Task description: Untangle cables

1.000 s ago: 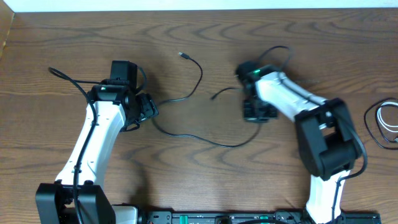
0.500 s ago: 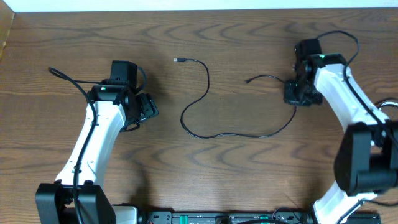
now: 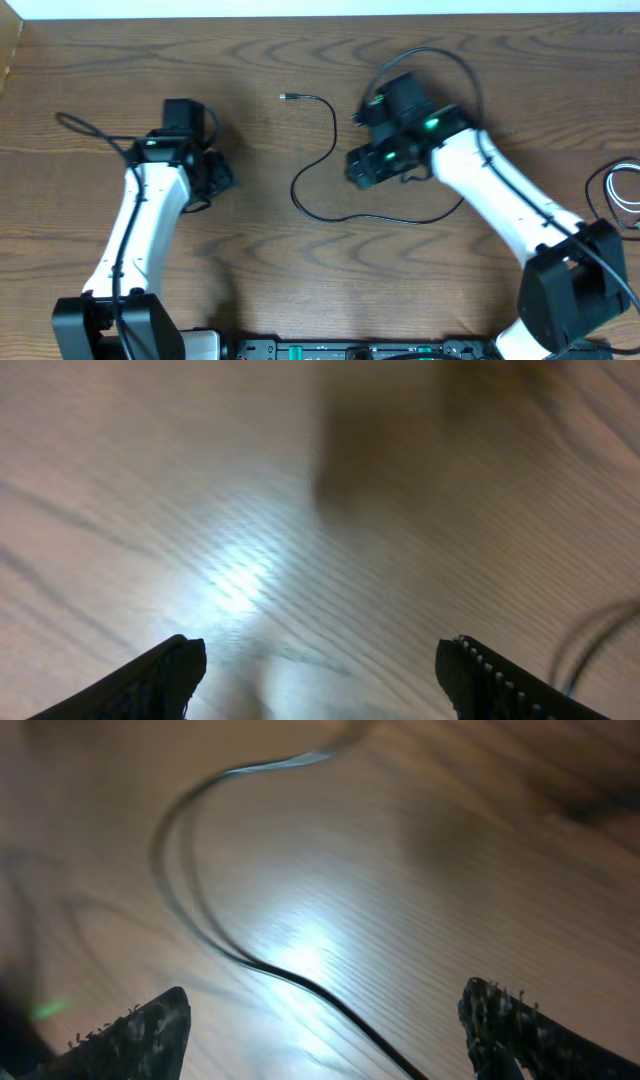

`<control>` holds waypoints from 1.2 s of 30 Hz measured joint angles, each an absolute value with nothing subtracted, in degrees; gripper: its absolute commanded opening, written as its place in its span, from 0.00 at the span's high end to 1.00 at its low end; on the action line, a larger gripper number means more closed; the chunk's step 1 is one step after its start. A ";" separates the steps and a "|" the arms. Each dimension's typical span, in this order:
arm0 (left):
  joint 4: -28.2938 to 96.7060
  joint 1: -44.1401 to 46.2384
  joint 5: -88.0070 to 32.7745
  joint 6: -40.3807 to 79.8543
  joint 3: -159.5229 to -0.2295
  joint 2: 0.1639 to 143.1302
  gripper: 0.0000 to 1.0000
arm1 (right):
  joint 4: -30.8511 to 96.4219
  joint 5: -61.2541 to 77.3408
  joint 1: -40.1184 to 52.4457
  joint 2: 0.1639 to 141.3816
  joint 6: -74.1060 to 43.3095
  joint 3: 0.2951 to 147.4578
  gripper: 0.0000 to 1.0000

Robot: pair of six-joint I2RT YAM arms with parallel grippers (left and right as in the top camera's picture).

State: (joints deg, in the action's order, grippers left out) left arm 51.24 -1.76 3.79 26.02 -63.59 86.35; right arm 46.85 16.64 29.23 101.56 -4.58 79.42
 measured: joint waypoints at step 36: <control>53.63 -16.08 4.84 28.51 -63.59 86.35 0.20 | 33.01 6.17 51.46 118.48 -6.09 79.33 0.99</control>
